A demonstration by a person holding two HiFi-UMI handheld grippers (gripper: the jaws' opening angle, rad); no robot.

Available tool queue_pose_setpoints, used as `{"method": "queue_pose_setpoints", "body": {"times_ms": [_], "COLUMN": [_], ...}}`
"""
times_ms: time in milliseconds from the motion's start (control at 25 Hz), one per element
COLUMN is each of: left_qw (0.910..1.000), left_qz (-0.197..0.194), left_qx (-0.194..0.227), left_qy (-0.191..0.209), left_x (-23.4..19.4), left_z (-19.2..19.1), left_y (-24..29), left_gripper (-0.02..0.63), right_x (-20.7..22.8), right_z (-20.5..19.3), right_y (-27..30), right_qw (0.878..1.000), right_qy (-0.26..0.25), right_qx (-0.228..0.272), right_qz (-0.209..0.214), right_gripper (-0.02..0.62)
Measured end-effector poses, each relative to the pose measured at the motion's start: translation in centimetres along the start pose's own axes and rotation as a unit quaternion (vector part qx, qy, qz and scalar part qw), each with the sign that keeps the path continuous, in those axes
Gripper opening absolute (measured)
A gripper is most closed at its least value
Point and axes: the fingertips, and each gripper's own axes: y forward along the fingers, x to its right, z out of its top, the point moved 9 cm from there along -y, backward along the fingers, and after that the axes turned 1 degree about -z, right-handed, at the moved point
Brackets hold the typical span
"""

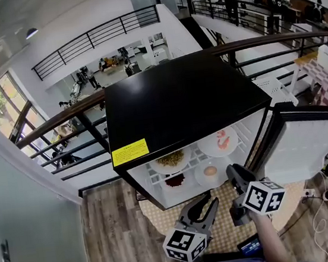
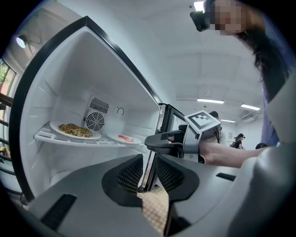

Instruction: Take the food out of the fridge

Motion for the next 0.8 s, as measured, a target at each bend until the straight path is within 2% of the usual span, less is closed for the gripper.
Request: {"method": "queue_pose_setpoints", "body": {"times_ms": [40,200,320,480,800], "left_qw": [1.0,1.0,1.0,0.9999,0.9996], "left_qz": [0.001,0.006,0.006,0.005,0.021], "left_qx": [-0.001,-0.003,-0.006,-0.01,-0.017], "left_qy": [0.001,0.001,0.0,0.001,0.002], "left_x": [-0.1,-0.6,-0.8,-0.9,-1.8], "left_z": [0.0,0.0,-0.1,0.0,-0.1], "left_y": [0.2,1.0,1.4,1.8,1.5], "left_gripper": [0.087,0.087,0.087,0.087,0.087], "right_x": [0.2,1.0,1.5,2.1,3.1], "right_z": [0.3,1.2,1.6,2.1,2.4], "right_y": [0.5,2.3,3.5,4.5,6.7], "right_qw": [1.0,0.998,0.995,0.99,0.989], "right_qy": [0.011,0.06,0.102,0.141,0.148], "right_qx": [0.0,0.003,0.001,0.006,-0.006], "right_qz": [0.004,0.009,0.005,-0.004,-0.024], "right_gripper": [0.106,0.144,0.21,0.218,0.217]}}
